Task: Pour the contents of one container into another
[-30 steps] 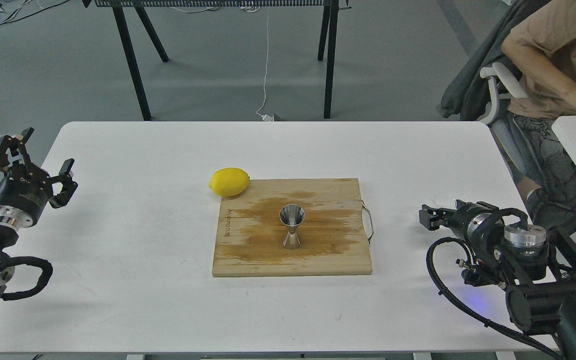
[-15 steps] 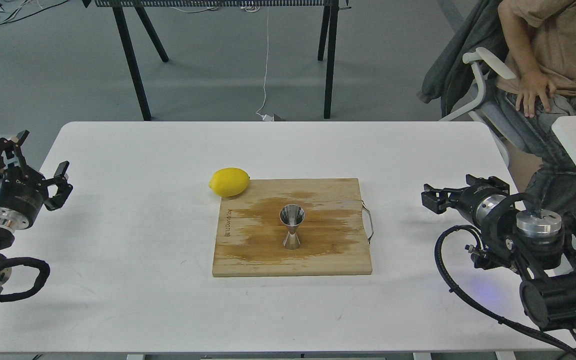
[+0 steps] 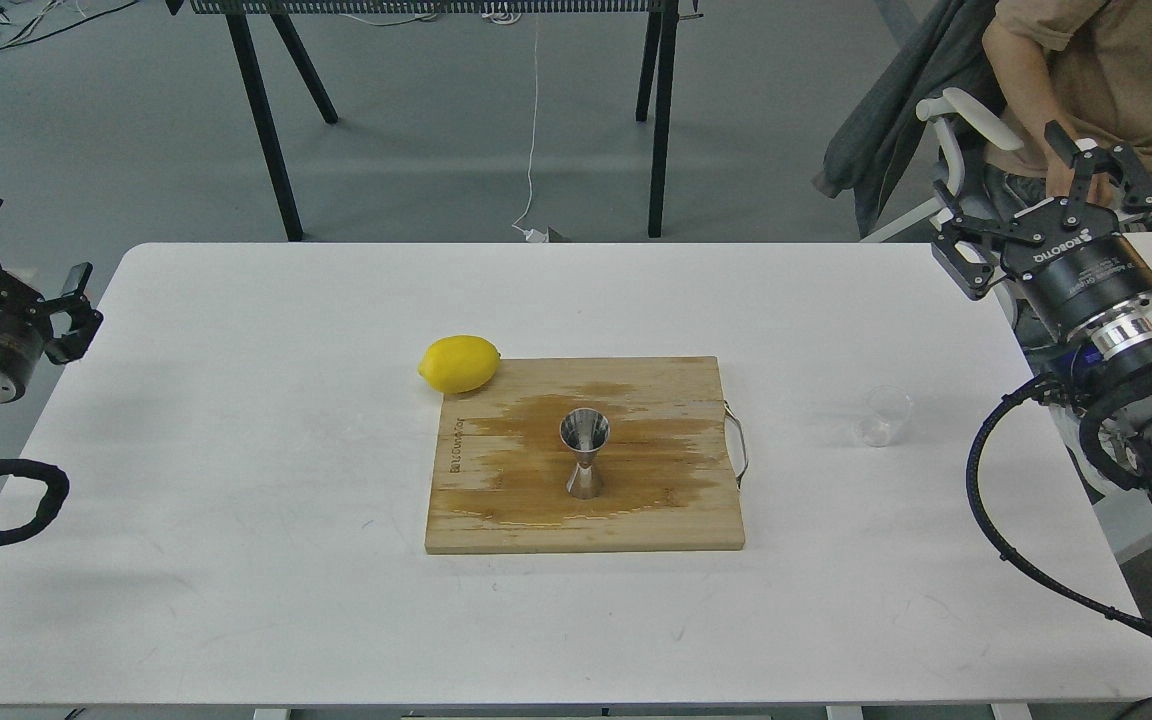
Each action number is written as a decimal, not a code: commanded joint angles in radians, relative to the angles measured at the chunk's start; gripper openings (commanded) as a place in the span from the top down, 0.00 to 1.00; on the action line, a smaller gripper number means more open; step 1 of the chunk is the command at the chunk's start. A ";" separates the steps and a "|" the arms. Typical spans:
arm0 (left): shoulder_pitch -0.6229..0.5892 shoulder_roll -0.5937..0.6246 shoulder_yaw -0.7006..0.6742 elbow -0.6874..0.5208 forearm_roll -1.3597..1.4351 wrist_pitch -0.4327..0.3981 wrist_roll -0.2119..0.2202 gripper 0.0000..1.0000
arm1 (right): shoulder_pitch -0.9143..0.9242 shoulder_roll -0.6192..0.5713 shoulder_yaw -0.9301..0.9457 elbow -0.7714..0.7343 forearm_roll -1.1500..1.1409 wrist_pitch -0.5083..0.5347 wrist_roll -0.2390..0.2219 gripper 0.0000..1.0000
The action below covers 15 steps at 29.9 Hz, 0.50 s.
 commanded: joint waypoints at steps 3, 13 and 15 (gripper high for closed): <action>-0.011 -0.003 0.000 0.006 -0.002 0.000 0.000 0.02 | -0.032 0.019 0.005 -0.103 0.010 0.025 0.017 0.01; -0.005 -0.029 0.000 0.006 -0.002 0.000 0.000 0.02 | -0.056 0.034 0.007 -0.102 0.010 0.025 0.018 0.01; -0.006 -0.030 0.000 0.006 -0.002 0.000 0.000 0.02 | -0.056 0.034 0.008 -0.102 0.010 0.025 0.018 0.01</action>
